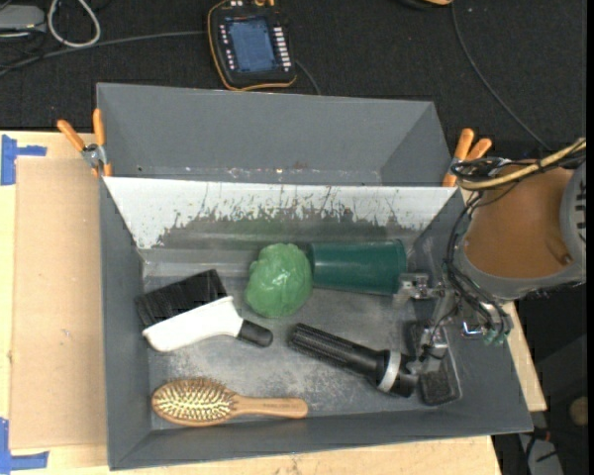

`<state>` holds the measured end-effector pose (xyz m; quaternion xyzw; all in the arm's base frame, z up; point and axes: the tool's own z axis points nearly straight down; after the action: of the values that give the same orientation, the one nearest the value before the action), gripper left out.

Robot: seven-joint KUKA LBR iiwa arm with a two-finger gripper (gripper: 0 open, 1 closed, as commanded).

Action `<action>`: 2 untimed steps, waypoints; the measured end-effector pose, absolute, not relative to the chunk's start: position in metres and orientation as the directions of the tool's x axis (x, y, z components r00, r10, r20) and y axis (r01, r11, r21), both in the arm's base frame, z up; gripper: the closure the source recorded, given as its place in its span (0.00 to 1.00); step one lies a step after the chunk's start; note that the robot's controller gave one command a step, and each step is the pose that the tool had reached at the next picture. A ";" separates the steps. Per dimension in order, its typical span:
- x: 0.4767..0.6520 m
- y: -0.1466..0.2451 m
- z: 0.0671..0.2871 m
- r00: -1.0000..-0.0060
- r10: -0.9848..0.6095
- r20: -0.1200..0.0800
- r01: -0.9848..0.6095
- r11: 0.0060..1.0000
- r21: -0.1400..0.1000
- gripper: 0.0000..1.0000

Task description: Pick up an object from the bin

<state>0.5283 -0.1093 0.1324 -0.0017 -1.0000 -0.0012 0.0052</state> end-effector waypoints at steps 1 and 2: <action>0.530 -0.109 0.136 -1.000 -0.002 0.003 -0.002 1.000 0.001 0.00; 0.500 -0.054 0.069 -0.996 0.089 0.010 0.089 0.996 0.003 0.00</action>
Offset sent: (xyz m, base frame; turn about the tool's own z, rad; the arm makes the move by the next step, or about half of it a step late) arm -0.0275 0.0530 -0.0624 0.0878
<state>0.5000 -0.0544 0.0689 -0.0445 -0.9990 -0.0019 0.0050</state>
